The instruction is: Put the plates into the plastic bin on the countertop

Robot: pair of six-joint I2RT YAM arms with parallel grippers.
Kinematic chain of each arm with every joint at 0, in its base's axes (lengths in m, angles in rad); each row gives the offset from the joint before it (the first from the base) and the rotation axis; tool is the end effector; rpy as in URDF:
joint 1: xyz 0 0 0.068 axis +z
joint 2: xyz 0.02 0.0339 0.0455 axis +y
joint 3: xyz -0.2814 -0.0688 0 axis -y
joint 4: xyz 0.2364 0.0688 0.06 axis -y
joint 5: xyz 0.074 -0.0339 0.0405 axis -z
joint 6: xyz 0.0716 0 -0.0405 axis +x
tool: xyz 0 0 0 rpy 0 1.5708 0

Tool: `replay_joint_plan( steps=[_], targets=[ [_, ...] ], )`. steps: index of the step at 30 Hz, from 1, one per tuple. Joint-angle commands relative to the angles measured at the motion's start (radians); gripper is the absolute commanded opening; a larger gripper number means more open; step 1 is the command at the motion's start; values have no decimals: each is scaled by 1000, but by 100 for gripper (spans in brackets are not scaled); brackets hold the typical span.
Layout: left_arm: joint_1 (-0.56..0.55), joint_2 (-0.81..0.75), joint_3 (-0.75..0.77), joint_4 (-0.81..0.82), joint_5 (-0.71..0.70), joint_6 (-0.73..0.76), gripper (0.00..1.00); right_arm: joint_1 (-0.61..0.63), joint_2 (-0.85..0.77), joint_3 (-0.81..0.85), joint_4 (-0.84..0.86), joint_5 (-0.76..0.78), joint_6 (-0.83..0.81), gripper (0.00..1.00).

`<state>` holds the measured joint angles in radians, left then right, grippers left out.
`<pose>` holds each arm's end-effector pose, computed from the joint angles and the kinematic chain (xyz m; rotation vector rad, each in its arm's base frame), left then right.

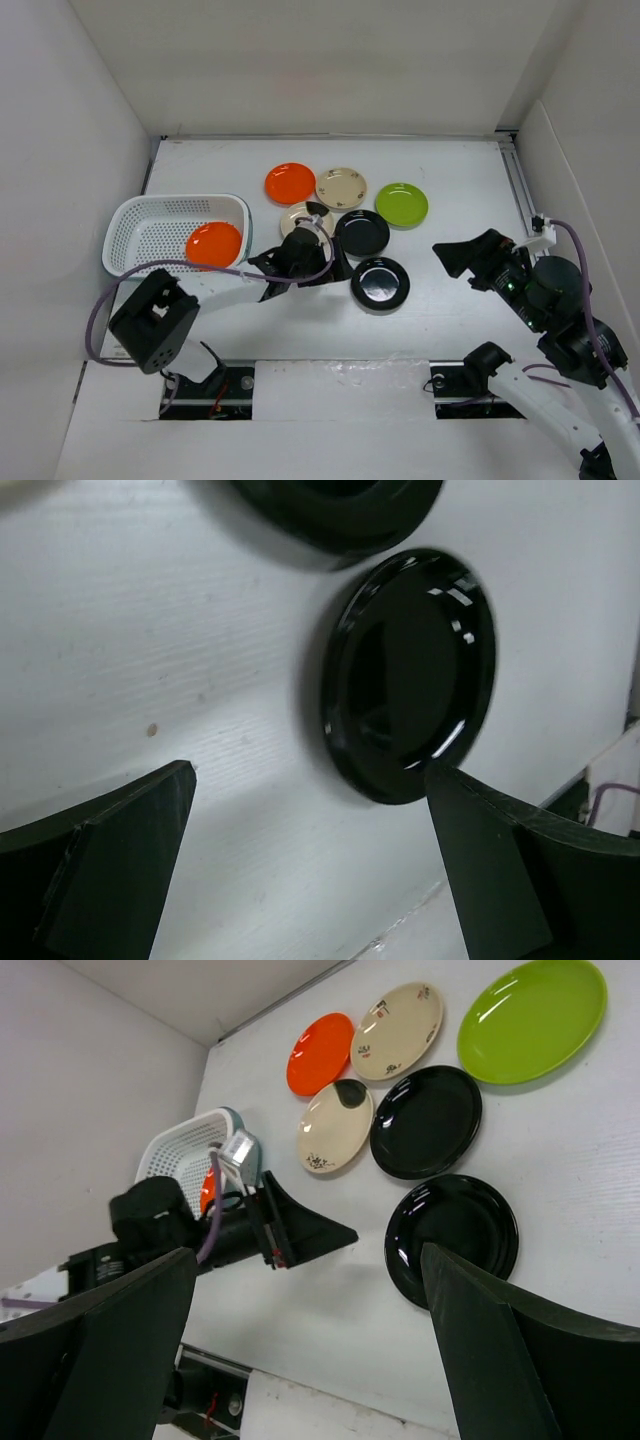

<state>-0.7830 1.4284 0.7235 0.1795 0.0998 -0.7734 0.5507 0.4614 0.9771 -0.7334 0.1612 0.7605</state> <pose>0.2251 -0.2341 0.2117 0.0762 2.2689 -0.9985 0.0787 0.0349 0.3763 0.3136 1.8303 0.7885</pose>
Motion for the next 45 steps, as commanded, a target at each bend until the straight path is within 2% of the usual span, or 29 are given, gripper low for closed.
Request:
replay_joint_plan(
  steps=[1, 5, 9, 10, 14, 15, 16, 22, 25, 28, 29, 31, 32, 35, 36, 39, 40, 45],
  targets=[
    [-4, 64, -41, 187, 89, -29, 100, 5, -24, -9, 0, 6, 10, 100],
    [-15, 153, -61, 261, 133, -29, 98, 5, -35, -9, -26, 27, 10, 100],
    [-15, 273, -27, 282, 192, -17, 88, 5, -55, -9, -35, 28, 19, 100],
    [-15, 294, -27, 282, 201, -17, 81, 5, -55, -9, -35, 28, 29, 100],
    [-15, 343, -18, 282, 201, -26, 68, 5, -55, -9, -35, 28, 30, 100],
    [-15, 355, -18, 282, 192, -35, 54, 5, -55, -9, -35, 28, 30, 100],
    [-15, 356, -18, 266, 175, -35, 46, 5, -55, -9, -35, 28, 39, 100],
    [-15, 385, 11, 195, 127, -18, 0, 5, -55, -18, -26, 28, 39, 100],
    [-15, 325, 36, 155, 132, 5, 0, 5, -55, -18, -26, 28, 39, 100],
    [-15, 201, 24, 91, 115, 16, 0, 5, -55, -18, -26, 28, 39, 100],
    [-15, 111, 42, 13, 74, 16, 0, 5, -55, -18, -26, 28, 39, 100],
    [14, 25, 91, -73, 28, 25, 0, 5, -55, -18, -26, 28, 39, 100],
    [40, -40, 115, -177, -16, 35, 0, 5, -55, -18, -17, 28, 39, 100],
    [213, -124, 181, -299, -28, 48, 0, 5, -55, -28, -3, 28, 39, 100],
    [314, -178, 191, -317, -28, 62, 0, 5, -55, -38, 11, 18, 39, 100],
    [479, -261, 221, -389, -37, 62, 0, 5, -55, -51, 38, 9, 30, 100],
    [589, -281, 221, -403, -54, 62, 0, 5, -55, -51, 38, 0, 20, 100],
    [873, -321, 192, -449, -121, 5, 0, 5, -24, -69, 92, -37, 11, 100]
  ],
)
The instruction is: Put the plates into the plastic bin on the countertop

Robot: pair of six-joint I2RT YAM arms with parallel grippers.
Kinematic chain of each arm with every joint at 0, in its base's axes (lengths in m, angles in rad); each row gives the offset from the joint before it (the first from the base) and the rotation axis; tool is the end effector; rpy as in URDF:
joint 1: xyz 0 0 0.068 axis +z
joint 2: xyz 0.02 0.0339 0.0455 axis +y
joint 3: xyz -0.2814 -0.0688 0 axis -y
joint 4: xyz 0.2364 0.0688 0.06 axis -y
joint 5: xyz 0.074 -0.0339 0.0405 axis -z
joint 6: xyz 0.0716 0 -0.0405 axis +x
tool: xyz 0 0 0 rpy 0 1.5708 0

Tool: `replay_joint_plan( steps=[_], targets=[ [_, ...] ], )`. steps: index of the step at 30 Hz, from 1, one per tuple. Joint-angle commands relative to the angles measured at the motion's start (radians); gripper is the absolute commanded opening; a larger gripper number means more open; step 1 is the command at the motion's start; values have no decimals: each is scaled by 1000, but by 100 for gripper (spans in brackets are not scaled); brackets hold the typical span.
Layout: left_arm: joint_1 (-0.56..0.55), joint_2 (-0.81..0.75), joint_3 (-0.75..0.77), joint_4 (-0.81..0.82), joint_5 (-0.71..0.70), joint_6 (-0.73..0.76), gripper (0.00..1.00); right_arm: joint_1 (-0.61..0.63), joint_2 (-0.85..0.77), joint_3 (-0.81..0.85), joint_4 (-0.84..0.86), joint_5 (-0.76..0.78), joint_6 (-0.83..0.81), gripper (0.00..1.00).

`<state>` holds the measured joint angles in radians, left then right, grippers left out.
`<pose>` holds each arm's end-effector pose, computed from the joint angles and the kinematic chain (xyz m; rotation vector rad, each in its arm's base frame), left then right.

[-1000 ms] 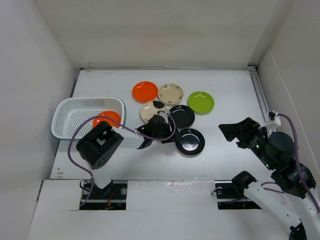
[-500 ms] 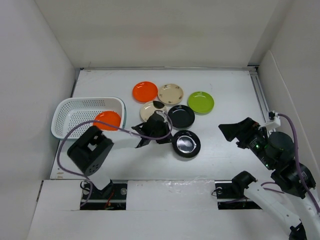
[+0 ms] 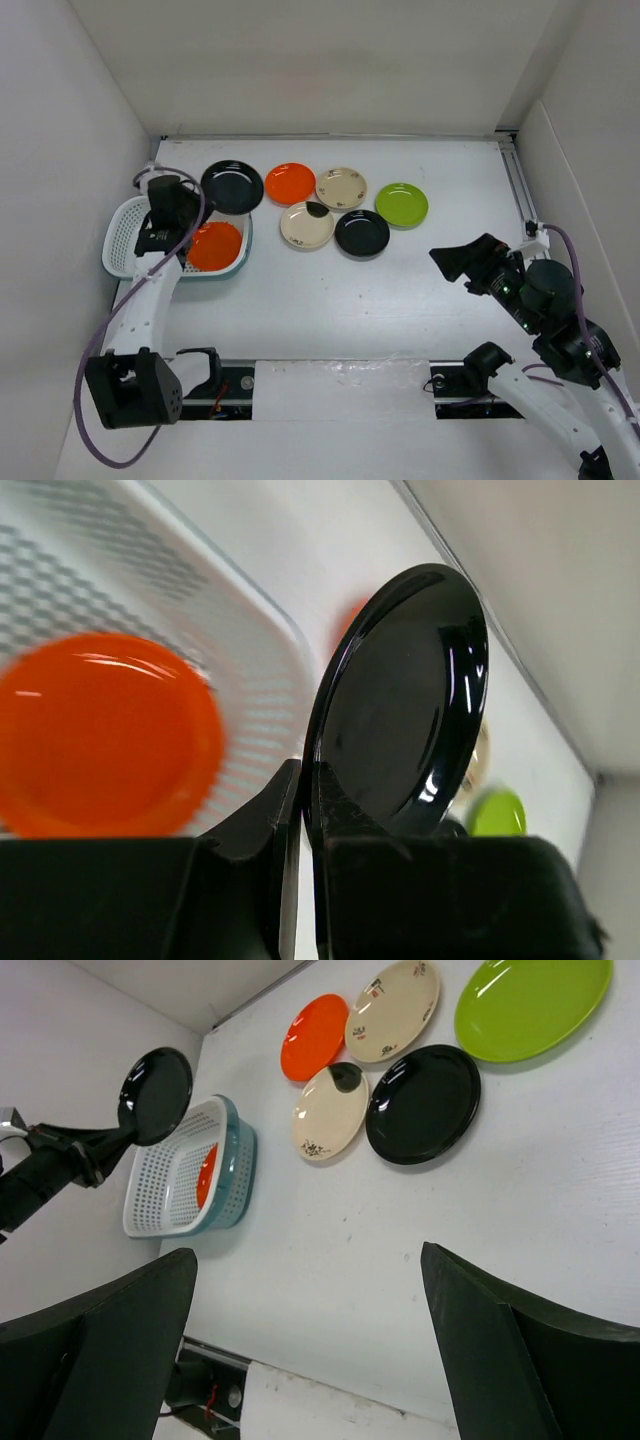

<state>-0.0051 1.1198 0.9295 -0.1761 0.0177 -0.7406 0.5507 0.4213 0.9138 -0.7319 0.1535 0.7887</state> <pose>0.2767 -0.0027 0.3288 -0.6976 1.8441 -0.5099 0.0771 0.0345 0.3589 0.3359 1.8531 0.8030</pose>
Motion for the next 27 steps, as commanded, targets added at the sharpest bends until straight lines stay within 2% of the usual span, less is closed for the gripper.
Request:
replay_joint_plan(
  steps=[1, 3, 8, 15, 21, 23, 24, 27],
  targets=[
    [132, 1, -24, -94, -39, -40, 0, 5, 30, -6, 91, -43, -28, 100],
    [194, 17, -34, -94, -39, -69, 0, 5, 45, 3, 101, -63, -28, 100],
    [194, 35, -86, -106, -157, -92, 0, 5, 71, 13, 111, -72, -48, 100],
    [194, 77, -120, -140, -220, -132, 0, 5, 71, 3, 129, -81, -48, 100],
    [194, 77, -176, -100, -190, -114, 0, 5, 71, -15, 138, -91, -48, 100],
    [194, 86, -167, -91, -170, -105, 17, 5, 71, -15, 138, -91, -48, 100],
    [194, 86, -167, -91, -170, -105, 36, 5, 71, -15, 138, -91, -48, 100],
    [194, 57, -147, -91, -125, -83, 59, 5, 71, -6, 138, -91, -48, 100]
  ],
)
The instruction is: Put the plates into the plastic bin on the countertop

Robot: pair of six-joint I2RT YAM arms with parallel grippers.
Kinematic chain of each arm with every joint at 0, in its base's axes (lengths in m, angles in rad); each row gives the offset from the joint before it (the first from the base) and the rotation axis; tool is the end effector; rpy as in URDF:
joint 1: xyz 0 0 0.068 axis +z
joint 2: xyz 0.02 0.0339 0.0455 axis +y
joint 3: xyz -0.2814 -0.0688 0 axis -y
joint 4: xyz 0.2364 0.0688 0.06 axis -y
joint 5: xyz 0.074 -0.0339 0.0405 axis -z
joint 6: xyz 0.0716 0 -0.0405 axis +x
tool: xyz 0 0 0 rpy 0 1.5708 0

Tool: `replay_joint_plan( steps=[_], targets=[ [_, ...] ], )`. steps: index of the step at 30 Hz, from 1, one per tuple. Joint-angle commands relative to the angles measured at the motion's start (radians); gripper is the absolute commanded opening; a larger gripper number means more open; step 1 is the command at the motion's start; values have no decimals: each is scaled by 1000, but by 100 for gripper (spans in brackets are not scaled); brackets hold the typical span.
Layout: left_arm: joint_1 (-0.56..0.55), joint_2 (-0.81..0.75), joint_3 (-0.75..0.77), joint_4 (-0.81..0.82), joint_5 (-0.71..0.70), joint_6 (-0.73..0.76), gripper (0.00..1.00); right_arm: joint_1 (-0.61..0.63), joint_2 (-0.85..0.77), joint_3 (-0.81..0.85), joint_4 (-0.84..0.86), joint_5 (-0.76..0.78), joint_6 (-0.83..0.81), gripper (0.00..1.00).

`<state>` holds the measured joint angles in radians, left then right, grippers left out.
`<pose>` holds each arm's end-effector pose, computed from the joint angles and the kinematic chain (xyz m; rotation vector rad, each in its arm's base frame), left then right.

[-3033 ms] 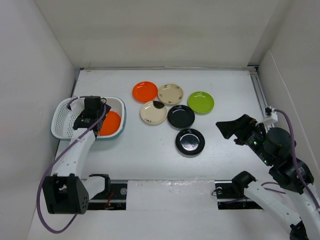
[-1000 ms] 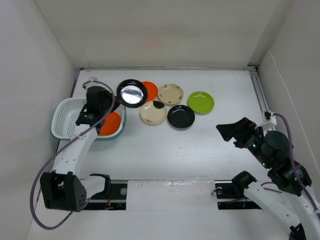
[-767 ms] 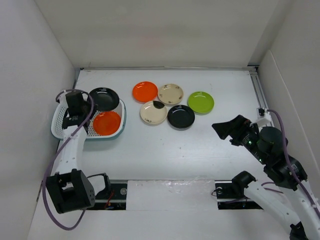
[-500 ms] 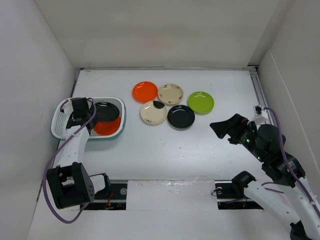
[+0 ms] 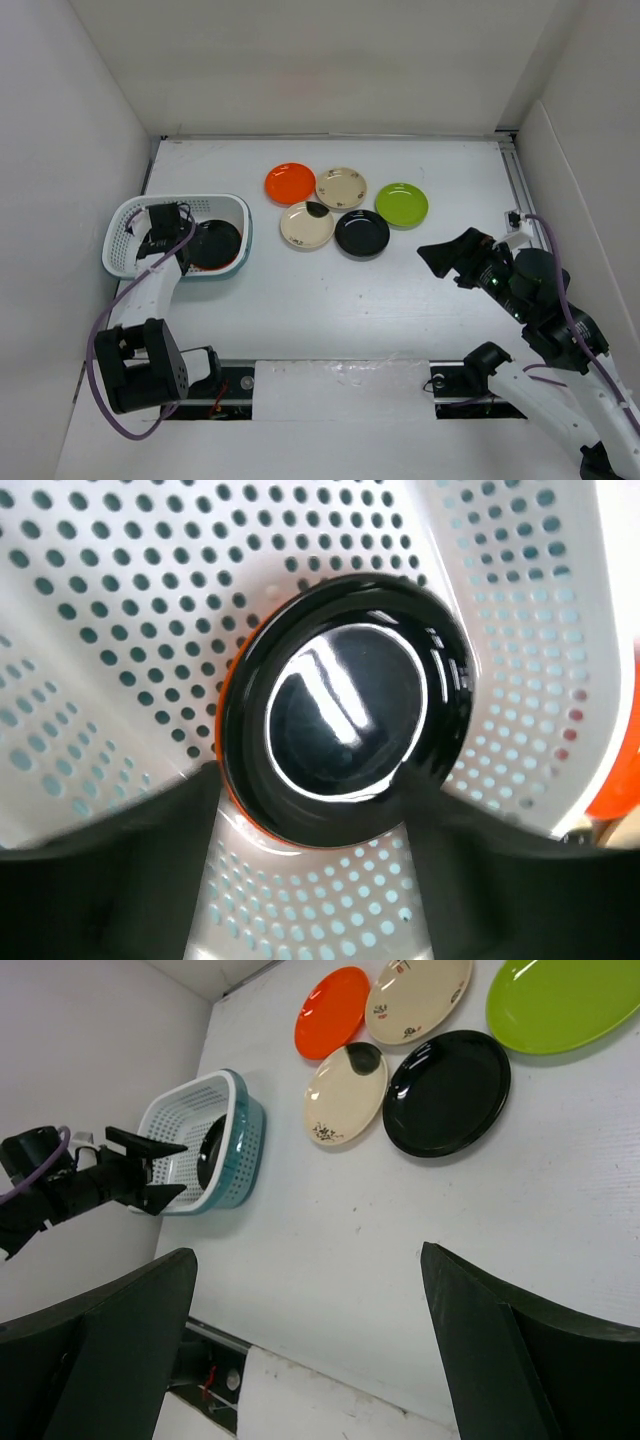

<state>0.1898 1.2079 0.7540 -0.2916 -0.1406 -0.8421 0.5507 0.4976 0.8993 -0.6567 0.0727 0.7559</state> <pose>0.2587 0.0599 0.2286 -1.2027 1.9760 -0.1701 0.0944 0.0519 0.3588 0.2490 1.8946 0.8420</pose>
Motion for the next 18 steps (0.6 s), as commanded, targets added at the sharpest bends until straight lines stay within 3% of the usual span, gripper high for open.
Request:
replay_joint_plan(
  steps=[1, 3, 5, 8, 10, 16, 18],
  targets=[
    [-12, -47, 40, 25, 33, 29, 73, 5, -5, 9, 63, -10, -15, 100],
    [-55, -111, 71, -23, -12, 47, 91, 5, -14, 9, 63, -10, -15, 100],
    [-64, -154, 114, -53, -22, 81, 100, 5, -14, 9, 54, -1, -15, 100],
    [-64, -197, 169, -92, -13, 133, 100, 5, -14, 9, 54, -1, -15, 100],
    [-64, -228, 180, -92, 82, 169, 100, 5, -4, 9, 63, 9, -15, 100],
    [-64, -269, 32, 133, 589, 199, 100, 5, 70, -101, 178, 38, 39, 100],
    [-64, -281, 5, 144, 613, 222, 100, 5, 111, -155, 242, 62, 63, 100]
  ],
)
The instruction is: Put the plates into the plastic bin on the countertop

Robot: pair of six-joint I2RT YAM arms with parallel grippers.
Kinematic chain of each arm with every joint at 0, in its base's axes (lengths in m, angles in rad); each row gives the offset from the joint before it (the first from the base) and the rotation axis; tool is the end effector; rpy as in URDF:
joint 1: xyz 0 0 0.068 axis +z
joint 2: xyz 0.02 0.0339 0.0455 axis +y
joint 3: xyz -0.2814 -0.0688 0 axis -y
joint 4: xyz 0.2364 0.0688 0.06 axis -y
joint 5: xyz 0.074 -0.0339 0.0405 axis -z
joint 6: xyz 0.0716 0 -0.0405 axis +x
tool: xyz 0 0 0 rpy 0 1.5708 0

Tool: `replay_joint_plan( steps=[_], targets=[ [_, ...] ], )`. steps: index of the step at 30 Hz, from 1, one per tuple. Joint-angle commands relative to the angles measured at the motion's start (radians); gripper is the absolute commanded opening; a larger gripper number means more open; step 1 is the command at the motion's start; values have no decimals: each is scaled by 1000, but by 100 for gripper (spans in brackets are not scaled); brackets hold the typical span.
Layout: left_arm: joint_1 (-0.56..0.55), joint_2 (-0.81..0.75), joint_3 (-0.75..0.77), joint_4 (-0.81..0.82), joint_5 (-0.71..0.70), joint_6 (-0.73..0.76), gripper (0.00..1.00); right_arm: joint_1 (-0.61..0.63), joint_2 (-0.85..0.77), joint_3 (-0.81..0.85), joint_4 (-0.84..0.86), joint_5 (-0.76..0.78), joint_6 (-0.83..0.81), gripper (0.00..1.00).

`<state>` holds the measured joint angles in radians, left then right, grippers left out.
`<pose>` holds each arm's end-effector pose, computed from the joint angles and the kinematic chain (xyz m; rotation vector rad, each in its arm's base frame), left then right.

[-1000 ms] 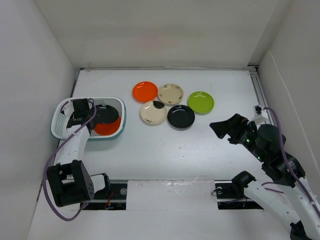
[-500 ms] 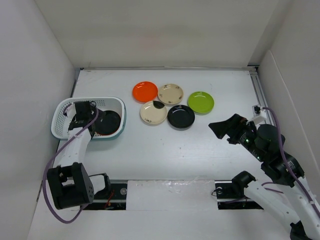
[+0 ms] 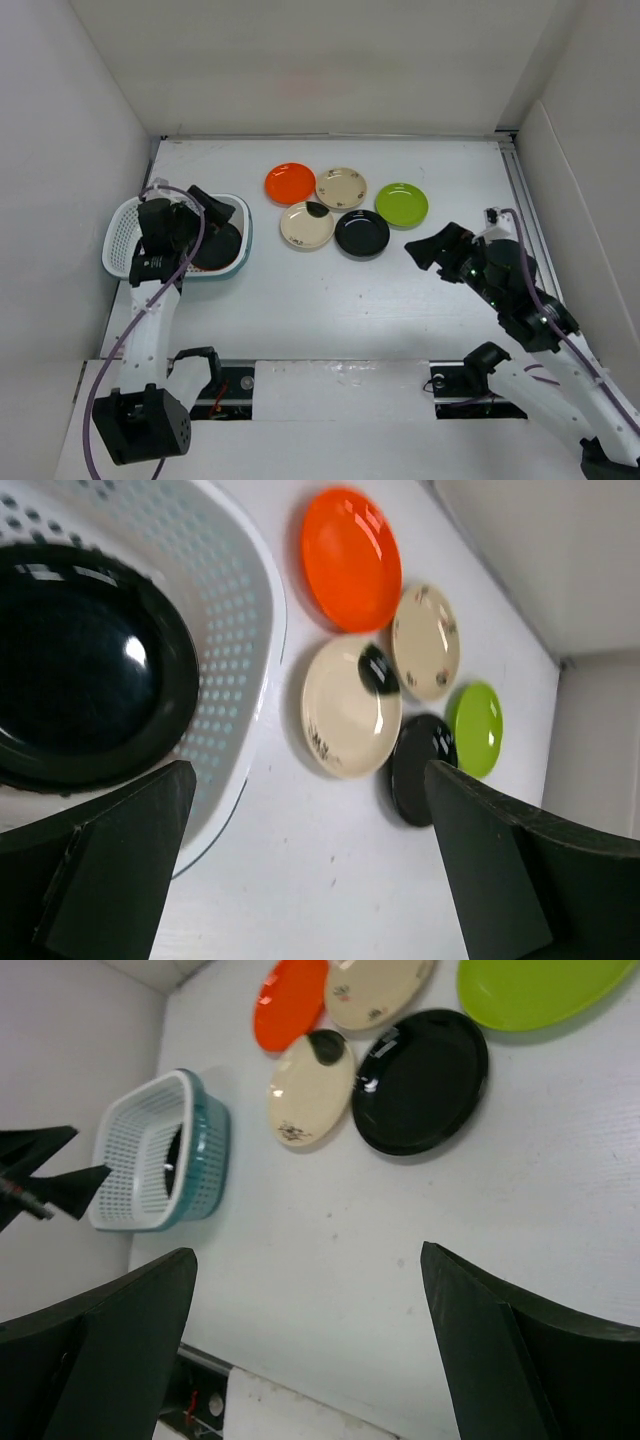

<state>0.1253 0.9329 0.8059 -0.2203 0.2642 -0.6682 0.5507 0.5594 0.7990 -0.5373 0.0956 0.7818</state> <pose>0.2296 0.0101 0.3204 -0.5847 1.8650 -0.6152 0.1193 0.0652 0.3346 0.2934 1.9297 0.8178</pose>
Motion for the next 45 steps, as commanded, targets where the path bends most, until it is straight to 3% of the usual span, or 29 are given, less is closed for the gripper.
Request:
replay_joint_plan(
  steps=[1, 5, 8, 9, 10, 12, 13, 20, 23, 29, 32, 37, 45],
  targets=[
    [0, -6, -47, 73, 208, 65, 100, 5, 103, -66, 132, 39, 65, 100],
    [-9, -17, -47, 73, 319, 104, 100, 5, 177, -92, 189, 50, 118, 100],
    [-217, -8, 5, 61, 213, 82, 100, 5, 153, -103, 200, 59, 134, 100],
    [-295, 18, 27, 61, 104, 65, 100, 5, 142, -103, 200, 59, 134, 100],
    [-446, 33, 60, 50, 36, 46, 100, 5, 131, -80, 200, 91, 134, 100],
    [-571, 72, 61, 80, -145, -32, 100, 5, 103, -58, 162, 113, 134, 100],
    [-654, 87, 38, 116, -164, -57, 100, 5, 94, -32, 128, 128, 134, 100],
    [-873, 303, -99, 438, -406, -365, 100, 5, -6, 40, 22, 147, 125, 100],
    [-923, 441, -99, 530, -474, -442, 100, 5, -24, 78, -13, 124, 114, 100],
    [-957, 671, 58, 526, -500, -491, 100, 5, -59, 109, -49, 101, 94, 100],
    [-957, 750, 72, 536, -519, -524, 93, 5, -85, 97, -49, 101, 94, 100],
    [-957, 883, 125, 532, -530, -583, 64, 5, -96, 86, -39, 101, 85, 100],
    [-957, 975, 164, 466, -542, -688, 37, 5, -87, 77, -21, 92, 76, 100]
  ],
)
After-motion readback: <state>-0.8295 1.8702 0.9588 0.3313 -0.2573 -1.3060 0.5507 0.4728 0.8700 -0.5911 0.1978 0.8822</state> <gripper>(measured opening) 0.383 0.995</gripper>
